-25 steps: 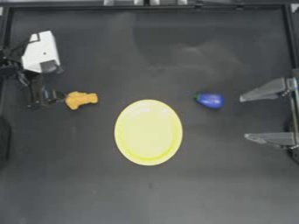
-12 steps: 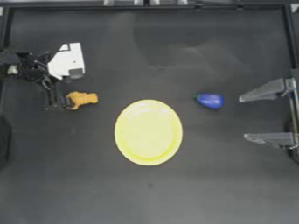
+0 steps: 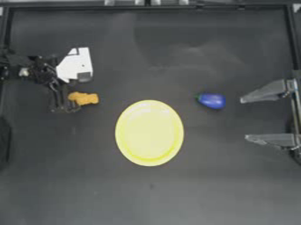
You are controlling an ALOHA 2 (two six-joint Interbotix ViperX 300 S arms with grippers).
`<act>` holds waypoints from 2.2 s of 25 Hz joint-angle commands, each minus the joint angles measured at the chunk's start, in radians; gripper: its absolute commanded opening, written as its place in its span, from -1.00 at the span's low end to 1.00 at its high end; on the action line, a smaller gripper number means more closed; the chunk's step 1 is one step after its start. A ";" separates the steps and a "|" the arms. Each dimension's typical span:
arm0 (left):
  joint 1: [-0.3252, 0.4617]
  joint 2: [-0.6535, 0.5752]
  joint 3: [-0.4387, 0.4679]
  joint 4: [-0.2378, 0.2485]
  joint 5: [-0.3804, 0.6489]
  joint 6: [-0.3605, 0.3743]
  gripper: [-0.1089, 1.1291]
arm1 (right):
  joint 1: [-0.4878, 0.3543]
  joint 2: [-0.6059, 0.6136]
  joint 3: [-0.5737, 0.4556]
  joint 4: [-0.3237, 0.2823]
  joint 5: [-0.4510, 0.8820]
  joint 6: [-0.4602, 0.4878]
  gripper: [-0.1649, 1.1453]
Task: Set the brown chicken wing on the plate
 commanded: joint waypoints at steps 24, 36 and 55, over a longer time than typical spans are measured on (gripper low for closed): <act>-0.051 -0.072 -0.086 -0.003 0.035 0.015 -0.57 | 0.000 0.008 -0.011 0.005 -0.005 0.002 0.78; -0.241 -0.120 -0.255 -0.006 0.021 0.009 -0.55 | -0.005 0.008 -0.012 0.012 -0.005 0.002 0.78; -0.370 0.235 -0.430 -0.005 -0.066 0.046 -0.55 | -0.003 0.035 -0.017 0.017 -0.009 0.002 0.78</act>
